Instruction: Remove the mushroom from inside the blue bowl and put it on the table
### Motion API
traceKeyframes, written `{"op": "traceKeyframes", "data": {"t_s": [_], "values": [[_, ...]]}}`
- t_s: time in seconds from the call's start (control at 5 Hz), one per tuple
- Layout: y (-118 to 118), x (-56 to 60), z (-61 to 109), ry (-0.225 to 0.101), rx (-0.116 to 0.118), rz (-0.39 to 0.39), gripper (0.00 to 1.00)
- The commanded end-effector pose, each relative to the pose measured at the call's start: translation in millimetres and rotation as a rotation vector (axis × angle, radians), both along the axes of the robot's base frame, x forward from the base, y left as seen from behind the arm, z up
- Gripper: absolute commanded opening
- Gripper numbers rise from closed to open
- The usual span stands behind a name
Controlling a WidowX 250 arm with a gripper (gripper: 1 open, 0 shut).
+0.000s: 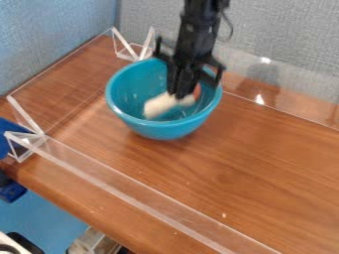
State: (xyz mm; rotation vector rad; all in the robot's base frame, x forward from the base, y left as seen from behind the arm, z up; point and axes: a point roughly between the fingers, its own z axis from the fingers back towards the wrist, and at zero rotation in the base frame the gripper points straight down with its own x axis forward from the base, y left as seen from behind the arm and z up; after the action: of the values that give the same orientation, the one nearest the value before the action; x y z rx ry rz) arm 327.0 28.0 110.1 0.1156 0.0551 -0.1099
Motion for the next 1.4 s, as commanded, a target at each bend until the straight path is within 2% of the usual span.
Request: {"op": "traceKeyframes", "data": {"t_s": [0.0, 0.2, 0.4, 1.0, 1.2], "values": [[-8, -6.4, 47.3, -0.111, 0.011, -0.032, 0.0], [-18, -15.6, 77.3, -0.167, 0.017, -0.06, 0.0], [-33, -24.4, 77.7, -0.172, 0.011, -0.113, 0.0], [-75, -50.4, 25.1, -0.071, 0.006, -0.241, 0.0], [-87, -68.8, 6.6, -0.038, -0.001, -0.287, 0.0]]}}
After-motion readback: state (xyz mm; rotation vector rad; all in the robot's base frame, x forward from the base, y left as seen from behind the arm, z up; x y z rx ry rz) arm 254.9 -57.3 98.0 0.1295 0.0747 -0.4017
